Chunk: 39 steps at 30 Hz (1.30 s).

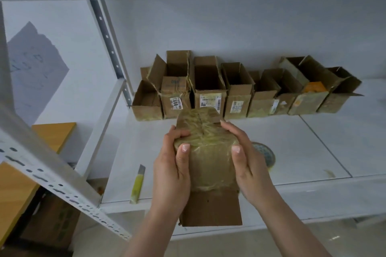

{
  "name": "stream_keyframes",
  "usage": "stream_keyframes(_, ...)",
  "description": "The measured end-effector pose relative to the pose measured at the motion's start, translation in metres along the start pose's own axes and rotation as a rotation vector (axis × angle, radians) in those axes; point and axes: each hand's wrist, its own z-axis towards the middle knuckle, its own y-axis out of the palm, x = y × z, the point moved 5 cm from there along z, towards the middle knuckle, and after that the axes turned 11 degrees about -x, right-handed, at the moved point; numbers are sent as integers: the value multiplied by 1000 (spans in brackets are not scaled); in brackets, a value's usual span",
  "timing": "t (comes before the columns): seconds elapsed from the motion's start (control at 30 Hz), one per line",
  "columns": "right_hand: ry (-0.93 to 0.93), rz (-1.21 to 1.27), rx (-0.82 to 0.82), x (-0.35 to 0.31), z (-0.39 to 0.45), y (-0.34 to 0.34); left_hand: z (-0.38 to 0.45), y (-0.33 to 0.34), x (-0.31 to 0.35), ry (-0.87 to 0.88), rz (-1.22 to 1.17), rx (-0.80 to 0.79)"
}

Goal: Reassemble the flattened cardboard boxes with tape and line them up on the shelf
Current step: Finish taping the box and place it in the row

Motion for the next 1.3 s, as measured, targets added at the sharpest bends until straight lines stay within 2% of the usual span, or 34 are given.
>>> stream_keyframes(0.13, 16, -256, 126, 0, -4, 2, -4, 3, -1, -23, 60, -8)
stream_keyframes(0.2, -20, -294, 164, -1, -6, 7, -6, 3, -3, -15, 76, 2)
stream_keyframes(0.53, -82, -277, 41, 15, -15, 21, -11, 2, -36, 57, 11, -60)
stream_keyframes(0.63, -91, -104, 30, 31, -22, 18, -15, -8, -52, 62, -33, -135)
stream_keyframes(0.7, 39, 14, 71, 47, -19, 11, -17, -17, -60, -6, -37, -131)
stream_keyframes(0.8, 207, -105, 10, 67, -9, 15, -11, -23, -62, -213, 59, -122)
stream_keyframes(0.9, 227, -62, -10, 72, -7, 19, 6, -8, -53, -377, 259, -271)
stream_keyframes(1.0, 235, 111, 11, 77, -7, 19, 31, 17, -40, -397, 573, -380)
stream_keyframes(1.07, 218, 178, -19, 76, -3, 20, 48, 32, -37, -452, 669, -401)
stream_keyframes(1.17, 185, 197, -128, 72, -2, 26, 72, 45, -43, -607, 819, -437)
stream_keyframes(1.3, 197, 106, -325, 80, -8, 40, 79, 49, -67, -757, 951, -517)
